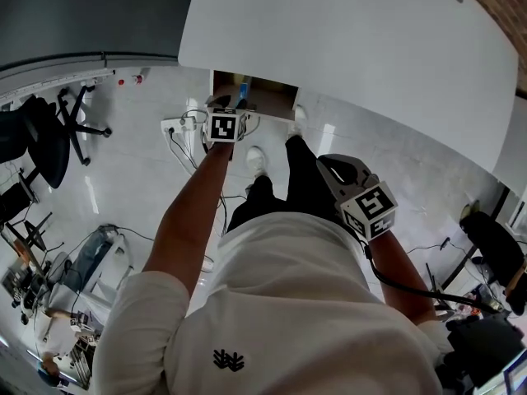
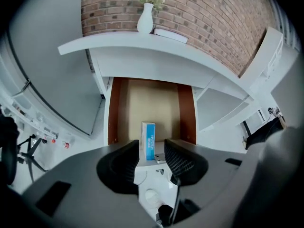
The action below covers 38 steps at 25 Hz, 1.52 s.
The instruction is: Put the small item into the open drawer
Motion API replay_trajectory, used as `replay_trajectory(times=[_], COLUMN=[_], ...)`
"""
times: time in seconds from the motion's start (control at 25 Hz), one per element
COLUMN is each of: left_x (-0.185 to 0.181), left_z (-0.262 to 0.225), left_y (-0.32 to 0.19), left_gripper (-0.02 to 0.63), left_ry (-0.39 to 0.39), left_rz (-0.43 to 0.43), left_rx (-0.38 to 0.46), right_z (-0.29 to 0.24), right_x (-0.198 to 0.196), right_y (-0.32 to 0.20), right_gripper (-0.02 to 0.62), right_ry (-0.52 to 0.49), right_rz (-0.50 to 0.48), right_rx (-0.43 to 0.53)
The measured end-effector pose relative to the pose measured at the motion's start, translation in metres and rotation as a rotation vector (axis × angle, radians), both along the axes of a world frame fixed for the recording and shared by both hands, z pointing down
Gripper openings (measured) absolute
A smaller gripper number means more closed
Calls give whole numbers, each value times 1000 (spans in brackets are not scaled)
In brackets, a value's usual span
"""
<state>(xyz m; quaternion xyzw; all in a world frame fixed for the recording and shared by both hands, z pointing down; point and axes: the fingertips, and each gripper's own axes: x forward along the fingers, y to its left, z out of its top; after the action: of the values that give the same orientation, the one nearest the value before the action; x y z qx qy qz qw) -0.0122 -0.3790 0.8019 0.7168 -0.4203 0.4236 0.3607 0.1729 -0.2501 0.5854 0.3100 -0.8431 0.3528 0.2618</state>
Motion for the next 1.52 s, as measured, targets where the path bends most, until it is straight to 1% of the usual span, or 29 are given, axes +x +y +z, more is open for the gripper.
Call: replay_trajectory(times=[0.12, 0.24, 0.6, 0.72, 0.88, 1.0, 1.28, 1.4, 1.52], left_x=[-15, -30, -62, -74, -86, -94, -114, -121, -125], left_z=[-27, -54, -153, -185, -226, -254, -310, -324, -332], left_y=[16, 38, 119, 147, 182, 207, 255, 272, 290], left_gripper=[181, 181, 164, 143, 72, 40, 29, 28, 28], left_ry=[26, 68, 198, 245, 313, 352, 455, 480, 492], left_rz=[-5, -1, 47, 48, 58, 70, 75, 82, 115], left_rx=[25, 46, 156, 196, 228, 258, 320, 329, 333], right_z=[-11, -23, -61, -74, -91, -101, -118, -124, -126], right_x=[-19, -40, -95, -114, -134, -145, -159, -164, -172], right_y=[13, 28, 74, 95, 121, 141, 174, 184, 197], right_gripper=[29, 29, 29, 29, 29, 29, 29, 29, 29], right_ry=[-4, -8, 1, 2, 7, 10, 29, 27, 27], right_rz=[-11, -18, -32, -36, -43, -49, -53, -54, -54], right_rx=[23, 44, 136, 160, 177, 197, 238, 248, 253])
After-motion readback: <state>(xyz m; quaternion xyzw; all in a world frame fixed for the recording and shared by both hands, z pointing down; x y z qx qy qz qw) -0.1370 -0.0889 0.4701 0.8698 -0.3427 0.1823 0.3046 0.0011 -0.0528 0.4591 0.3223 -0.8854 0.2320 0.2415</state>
